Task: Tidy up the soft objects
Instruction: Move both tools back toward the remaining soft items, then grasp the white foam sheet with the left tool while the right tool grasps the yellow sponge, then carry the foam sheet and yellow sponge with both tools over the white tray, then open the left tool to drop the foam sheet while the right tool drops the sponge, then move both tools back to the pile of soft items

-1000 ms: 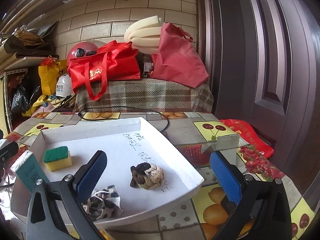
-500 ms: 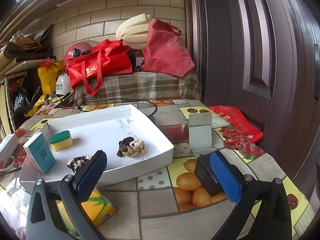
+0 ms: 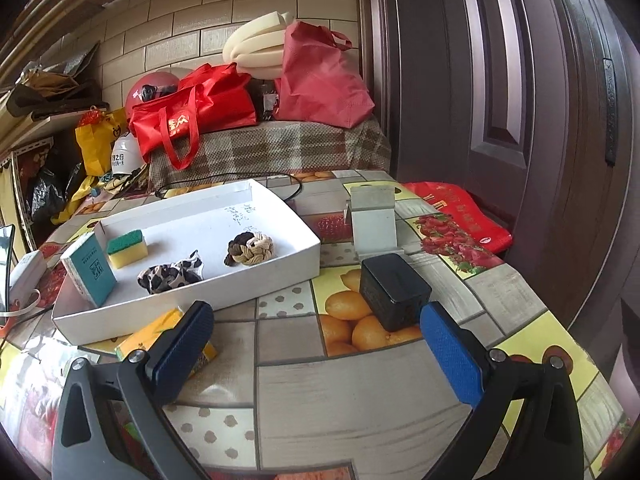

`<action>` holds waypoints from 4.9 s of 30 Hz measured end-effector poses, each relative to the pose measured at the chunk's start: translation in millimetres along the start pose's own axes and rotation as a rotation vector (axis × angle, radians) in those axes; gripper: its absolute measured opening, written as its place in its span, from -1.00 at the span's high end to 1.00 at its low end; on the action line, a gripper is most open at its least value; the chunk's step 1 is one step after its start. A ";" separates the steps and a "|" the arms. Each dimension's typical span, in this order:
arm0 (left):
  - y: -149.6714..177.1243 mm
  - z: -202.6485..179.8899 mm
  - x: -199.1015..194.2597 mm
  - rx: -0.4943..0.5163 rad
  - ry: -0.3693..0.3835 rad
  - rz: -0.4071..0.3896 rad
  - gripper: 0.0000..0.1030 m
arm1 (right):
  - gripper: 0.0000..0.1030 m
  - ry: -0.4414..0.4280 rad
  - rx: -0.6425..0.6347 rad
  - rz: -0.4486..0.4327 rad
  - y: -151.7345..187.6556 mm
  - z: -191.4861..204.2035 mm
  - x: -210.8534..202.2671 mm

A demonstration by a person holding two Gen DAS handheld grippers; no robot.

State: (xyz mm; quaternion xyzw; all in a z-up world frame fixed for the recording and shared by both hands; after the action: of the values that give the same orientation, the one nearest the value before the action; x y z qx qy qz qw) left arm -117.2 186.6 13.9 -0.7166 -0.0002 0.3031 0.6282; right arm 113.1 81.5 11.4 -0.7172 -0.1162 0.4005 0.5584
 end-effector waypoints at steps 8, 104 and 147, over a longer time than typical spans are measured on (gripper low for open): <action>19.0 -24.5 -24.8 0.008 0.152 0.070 -0.99 | -1.00 -0.206 0.102 0.118 40.9 0.7 -28.8; -111.0 85.4 207.3 -0.158 -0.198 -0.014 0.03 | 0.50 -0.109 -0.090 0.013 -76.1 70.7 129.5; -93.1 95.5 130.9 -0.240 -0.254 -0.150 -1.00 | -1.00 -0.072 -0.036 -0.121 -64.2 27.5 68.5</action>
State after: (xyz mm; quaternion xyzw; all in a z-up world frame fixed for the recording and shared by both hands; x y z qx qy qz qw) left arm -16.5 342.1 38.3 -0.7402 -0.1691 0.3414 0.5539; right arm 156.4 165.5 36.8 -0.7040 -0.1867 0.3893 0.5639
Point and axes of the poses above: each gripper's, at about its wrist camera, not at the fingertips, and x roughly the way its jaws point, z to its left, y to its underside, the point moved 9 cm from there along x, roughly the way its jaws point, and after that the axes turned 4 degrees about -x, right-handed, at the moved point
